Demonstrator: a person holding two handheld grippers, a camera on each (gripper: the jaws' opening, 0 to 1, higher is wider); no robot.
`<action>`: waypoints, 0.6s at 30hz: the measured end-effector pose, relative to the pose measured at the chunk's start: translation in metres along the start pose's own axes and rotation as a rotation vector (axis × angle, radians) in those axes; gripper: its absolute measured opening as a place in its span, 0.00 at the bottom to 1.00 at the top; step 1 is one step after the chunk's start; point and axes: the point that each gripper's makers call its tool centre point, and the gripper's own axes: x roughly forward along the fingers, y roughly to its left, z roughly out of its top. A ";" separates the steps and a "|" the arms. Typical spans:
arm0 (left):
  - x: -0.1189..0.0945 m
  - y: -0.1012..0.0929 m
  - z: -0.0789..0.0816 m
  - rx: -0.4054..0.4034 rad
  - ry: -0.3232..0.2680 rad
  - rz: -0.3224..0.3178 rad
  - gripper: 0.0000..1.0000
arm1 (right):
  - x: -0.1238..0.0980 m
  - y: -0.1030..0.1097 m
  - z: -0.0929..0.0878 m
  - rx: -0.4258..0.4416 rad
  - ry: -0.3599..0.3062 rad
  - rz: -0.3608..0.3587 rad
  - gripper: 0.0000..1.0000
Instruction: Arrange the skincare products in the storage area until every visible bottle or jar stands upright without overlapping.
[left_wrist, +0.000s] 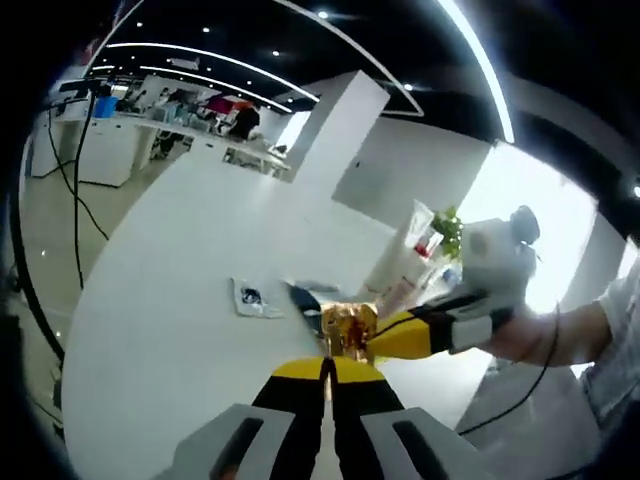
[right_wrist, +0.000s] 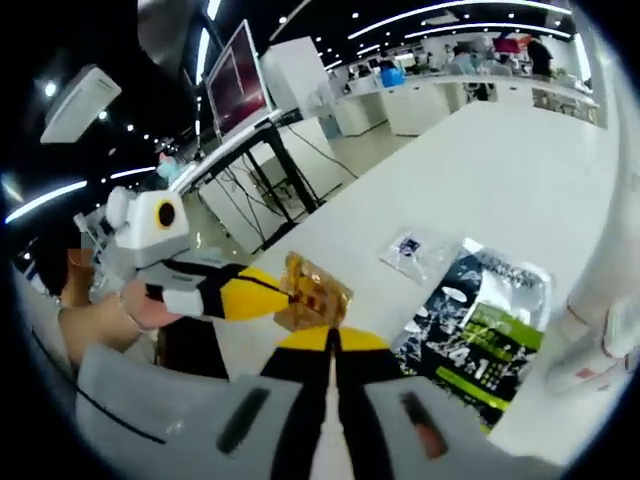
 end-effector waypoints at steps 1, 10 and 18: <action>0.003 0.002 0.000 0.002 0.011 0.010 0.01 | 0.003 -0.004 0.000 -0.007 0.008 -0.016 0.02; 0.028 0.033 -0.021 -0.002 0.169 0.124 0.01 | 0.028 -0.023 -0.010 -0.092 0.085 -0.118 0.02; 0.037 0.051 -0.035 0.128 0.267 0.228 0.01 | 0.033 -0.045 -0.017 -0.268 0.143 -0.230 0.02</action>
